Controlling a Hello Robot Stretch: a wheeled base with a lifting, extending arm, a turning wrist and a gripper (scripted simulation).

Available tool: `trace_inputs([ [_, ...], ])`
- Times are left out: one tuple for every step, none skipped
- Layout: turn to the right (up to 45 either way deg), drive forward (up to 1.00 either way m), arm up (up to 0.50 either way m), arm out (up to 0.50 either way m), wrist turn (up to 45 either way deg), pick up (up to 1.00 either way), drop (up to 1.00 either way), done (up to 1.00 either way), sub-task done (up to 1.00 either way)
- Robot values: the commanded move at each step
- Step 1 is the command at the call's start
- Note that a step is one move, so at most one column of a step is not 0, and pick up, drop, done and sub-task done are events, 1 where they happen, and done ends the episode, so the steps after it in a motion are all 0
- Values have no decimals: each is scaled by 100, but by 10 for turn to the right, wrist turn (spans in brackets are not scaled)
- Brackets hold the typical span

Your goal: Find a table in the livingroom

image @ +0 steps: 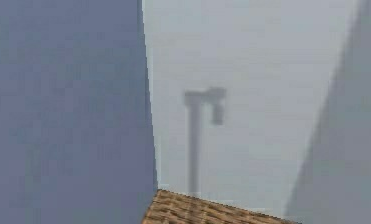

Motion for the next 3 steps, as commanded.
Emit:
trace_inputs([
  [330,0,0,0,0,0,0,0,0],
  [0,80,0,0,0,0,0,0,0],
  [450,0,0,0,0,0,0,0,0],
])
